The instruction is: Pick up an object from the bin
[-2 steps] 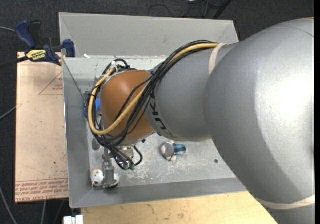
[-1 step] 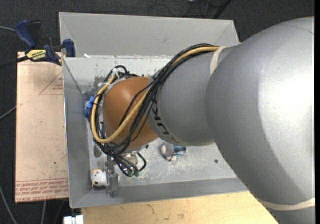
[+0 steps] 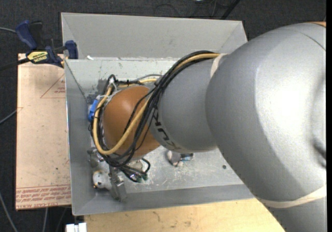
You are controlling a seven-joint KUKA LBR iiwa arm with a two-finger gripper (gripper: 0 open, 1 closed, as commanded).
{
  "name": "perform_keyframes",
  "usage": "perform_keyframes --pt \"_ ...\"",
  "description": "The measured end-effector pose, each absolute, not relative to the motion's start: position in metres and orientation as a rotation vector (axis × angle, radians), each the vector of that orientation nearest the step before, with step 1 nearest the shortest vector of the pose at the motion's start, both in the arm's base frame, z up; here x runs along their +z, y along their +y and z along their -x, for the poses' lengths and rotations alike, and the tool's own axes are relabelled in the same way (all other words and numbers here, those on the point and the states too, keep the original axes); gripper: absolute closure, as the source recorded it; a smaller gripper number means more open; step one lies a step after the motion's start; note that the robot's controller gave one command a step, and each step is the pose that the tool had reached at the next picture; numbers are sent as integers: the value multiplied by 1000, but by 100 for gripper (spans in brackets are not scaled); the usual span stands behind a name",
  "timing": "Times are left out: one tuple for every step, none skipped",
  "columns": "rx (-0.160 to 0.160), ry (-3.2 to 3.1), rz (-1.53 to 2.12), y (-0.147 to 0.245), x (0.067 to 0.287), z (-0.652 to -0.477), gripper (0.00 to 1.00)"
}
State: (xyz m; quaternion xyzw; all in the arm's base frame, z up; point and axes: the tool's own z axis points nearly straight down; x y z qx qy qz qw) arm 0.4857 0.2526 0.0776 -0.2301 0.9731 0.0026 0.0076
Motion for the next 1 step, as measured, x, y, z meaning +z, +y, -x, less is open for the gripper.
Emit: perform_keyframes --pt "10 3009 885 247 72 -481 100"
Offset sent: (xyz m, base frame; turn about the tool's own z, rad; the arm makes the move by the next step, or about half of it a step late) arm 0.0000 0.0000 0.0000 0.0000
